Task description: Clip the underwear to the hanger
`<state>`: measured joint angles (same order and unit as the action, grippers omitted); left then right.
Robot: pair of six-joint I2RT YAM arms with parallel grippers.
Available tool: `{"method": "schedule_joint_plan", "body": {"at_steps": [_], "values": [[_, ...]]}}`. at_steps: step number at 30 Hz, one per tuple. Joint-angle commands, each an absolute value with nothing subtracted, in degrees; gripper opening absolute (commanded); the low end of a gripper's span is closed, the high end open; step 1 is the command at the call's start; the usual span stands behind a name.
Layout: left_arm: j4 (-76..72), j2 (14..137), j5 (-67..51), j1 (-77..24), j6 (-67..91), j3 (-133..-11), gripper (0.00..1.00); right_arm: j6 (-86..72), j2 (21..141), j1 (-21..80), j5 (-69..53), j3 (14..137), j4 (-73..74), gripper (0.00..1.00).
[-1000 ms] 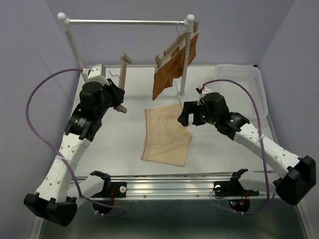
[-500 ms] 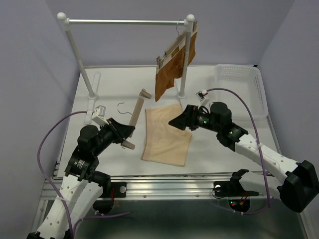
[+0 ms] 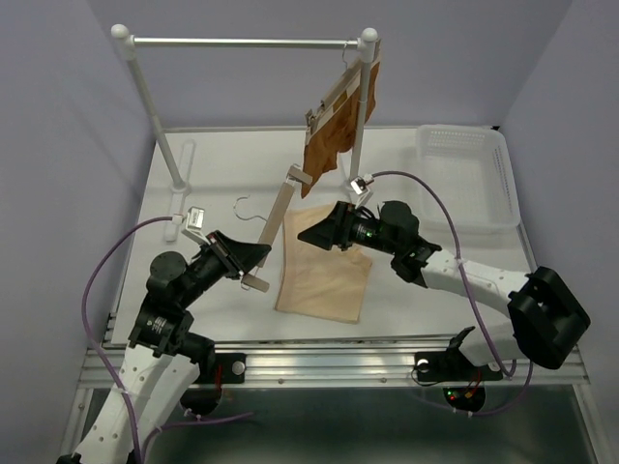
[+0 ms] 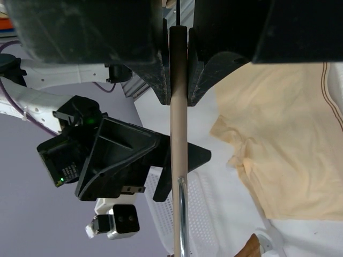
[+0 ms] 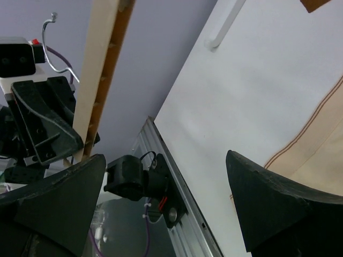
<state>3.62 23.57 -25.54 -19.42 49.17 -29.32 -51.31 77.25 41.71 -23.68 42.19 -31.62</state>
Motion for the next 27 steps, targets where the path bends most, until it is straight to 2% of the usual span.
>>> {"method": "schedule_joint_plan", "body": {"at_steps": [1, 8, 17, 20, 24, 26, 27], "values": [[-3.9, 22.3, -26.9, -19.7, 51.8, -27.6, 0.00, -53.3, 79.1, 43.2, -18.5, 45.5, -44.8, 1.00], [-5.9, 22.8, -26.5, -19.9, 52.9, -26.6, 0.00, -56.2, 84.8, 44.4, -17.7, 47.9, -54.3, 1.00], [-6.6, 22.4, -26.5, -20.1, 52.8, -26.7, 0.00, -59.1, 90.9, 45.4, -17.0, 52.6, -57.6, 0.99], [-7.1, 22.9, -26.6, -20.1, 53.1, -26.5, 0.00, -60.6, 93.3, 46.0, -18.5, 54.7, -59.4, 0.93], [-8.2, 22.8, -27.1, -20.1, 52.9, -26.5, 0.00, -62.0, 95.5, 46.6, -19.5, 56.7, -60.4, 0.91], [-8.3, 23.1, -27.2, -20.1, 52.8, -27.0, 0.00, -62.7, 96.3, 47.2, -19.3, 56.8, -62.1, 0.85], [-8.3, 23.3, -27.3, -20.2, 52.8, -27.1, 0.00, -63.2, 96.5, 47.2, -19.2, 56.6, -63.0, 0.78]]}}
